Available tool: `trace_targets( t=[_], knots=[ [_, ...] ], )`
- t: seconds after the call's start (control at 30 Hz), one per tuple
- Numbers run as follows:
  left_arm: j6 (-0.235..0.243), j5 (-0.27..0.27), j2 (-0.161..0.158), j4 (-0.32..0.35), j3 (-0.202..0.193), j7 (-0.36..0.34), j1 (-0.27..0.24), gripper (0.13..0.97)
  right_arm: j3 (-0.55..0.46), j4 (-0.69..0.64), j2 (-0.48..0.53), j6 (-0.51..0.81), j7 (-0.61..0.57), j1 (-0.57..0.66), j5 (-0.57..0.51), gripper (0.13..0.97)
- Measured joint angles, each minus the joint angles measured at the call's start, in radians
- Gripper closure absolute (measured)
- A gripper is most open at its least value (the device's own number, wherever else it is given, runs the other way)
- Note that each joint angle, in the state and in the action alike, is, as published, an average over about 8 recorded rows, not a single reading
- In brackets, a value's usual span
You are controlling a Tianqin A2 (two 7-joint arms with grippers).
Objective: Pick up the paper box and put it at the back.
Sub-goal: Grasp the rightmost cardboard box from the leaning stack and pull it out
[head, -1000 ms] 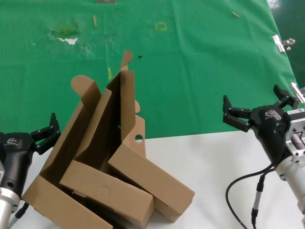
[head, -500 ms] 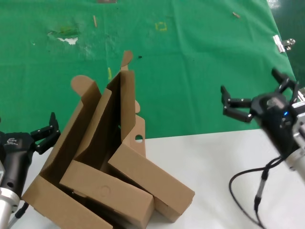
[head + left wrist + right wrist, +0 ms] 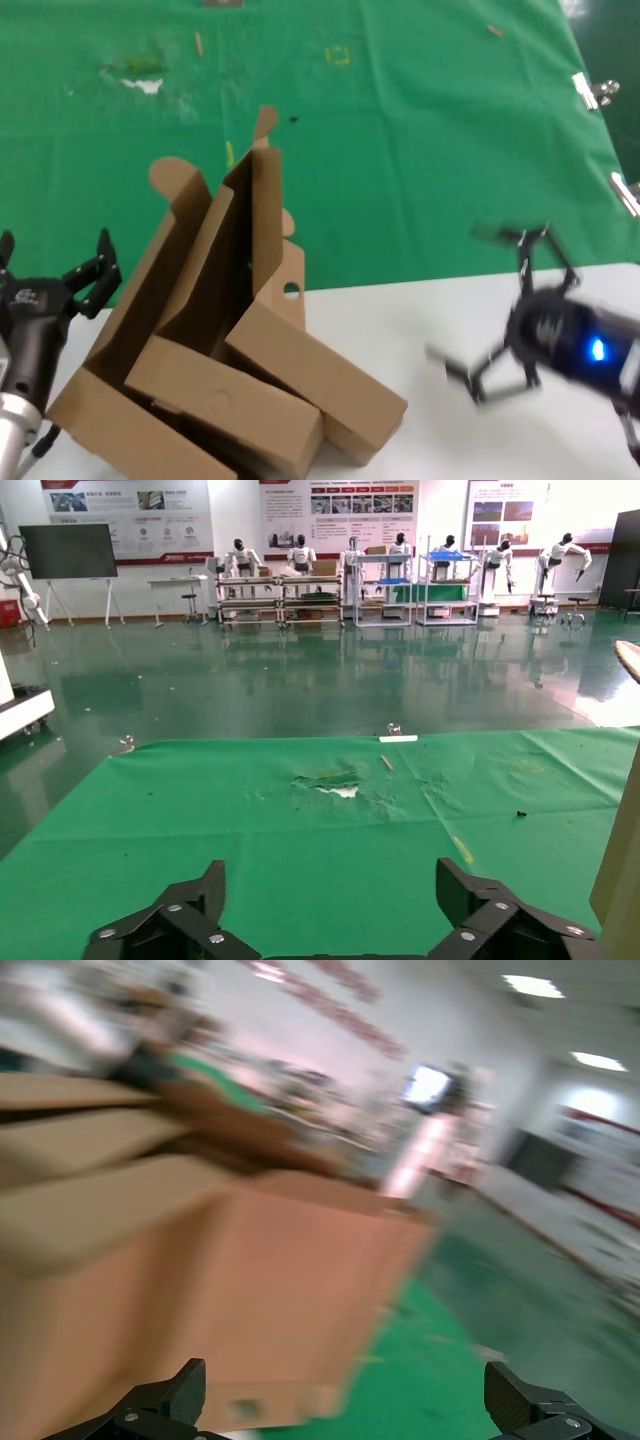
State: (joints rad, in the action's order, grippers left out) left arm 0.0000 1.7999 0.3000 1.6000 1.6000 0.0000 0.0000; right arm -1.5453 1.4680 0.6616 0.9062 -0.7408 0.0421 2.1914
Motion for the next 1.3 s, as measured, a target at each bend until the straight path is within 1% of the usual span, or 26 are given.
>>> trace_targets(
  t=[0.1,0.2,0.23,0.27,0.37,0.5,0.53,0.57,0.77,0.83,0.97,1.03,1.17,1.23,1.3],
  knots=[
    [0.0,0.0,0.0,0.0,0.0,0.0,0.0,0.333,-0.077,-0.08,0.081,0.129,-0.105,0.008,0.039,0.129],
    [0.0,0.0,0.0,0.0,0.0,0.0,0.0,0.393,-0.13,-0.17,0.113,0.246,-0.173,0.035,0.036,0.129],
    [0.0,0.0,0.0,0.0,0.0,0.0,0.0,0.414,-0.142,-0.2,0.115,0.282,-0.189,0.046,0.028,0.129],
    [0.0,0.0,0.0,0.0,0.0,0.0,0.0,0.414,-0.153,-0.228,0.115,0.313,-0.2,0.057,0.018,0.129],
    [0.0,0.0,0.0,0.0,0.0,0.0,0.0,0.495,-0.178,-0.3,0.103,0.391,-0.224,0.09,-0.015,0.129],
    [0.0,0.0,0.0,0.0,0.0,0.0,0.0,0.603,-0.205,-0.367,0.077,0.453,-0.241,0.129,-0.059,0.133],
    [0.0,0.0,0.0,0.0,0.0,0.0,0.0,0.63,-0.211,-0.38,0.069,0.464,-0.244,0.137,-0.069,0.136],
    [0.0,0.0,0.0,0.0,0.0,0.0,0.0,0.63,-0.216,-0.391,0.062,0.472,-0.247,0.145,-0.079,0.14],
    [0.0,0.0,0.0,0.0,0.0,0.0,0.0,0.762,-0.236,-0.43,0.023,0.497,-0.247,0.182,-0.123,0.157],
    [0.0,0.0,0.0,0.0,0.0,0.0,0.0,0.806,-0.24,-0.435,0.01,0.498,-0.242,0.191,-0.135,0.181],
    [0.0,0.0,0.0,0.0,0.0,0.0,0.0,0.806,-0.246,-0.443,-0.012,0.497,-0.231,0.206,-0.154,0.228],
    [0.0,0.0,0.0,0.0,0.0,0.0,0.0,0.833,-0.248,-0.444,-0.022,0.493,-0.224,0.211,-0.163,0.252],
    [0.0,0.0,0.0,0.0,0.0,0.0,0.0,0.887,-0.251,-0.432,-0.035,0.48,-0.207,0.213,-0.18,0.252],
    [0.0,0.0,0.0,0.0,0.0,0.0,0.0,0.914,-0.251,-0.421,-0.039,0.47,-0.197,0.211,-0.187,0.292],
    [0.0,0.0,0.0,0.0,0.0,0.0,0.0,0.92,-0.249,-0.41,-0.041,0.459,-0.187,0.208,-0.194,0.332]
  ],
)
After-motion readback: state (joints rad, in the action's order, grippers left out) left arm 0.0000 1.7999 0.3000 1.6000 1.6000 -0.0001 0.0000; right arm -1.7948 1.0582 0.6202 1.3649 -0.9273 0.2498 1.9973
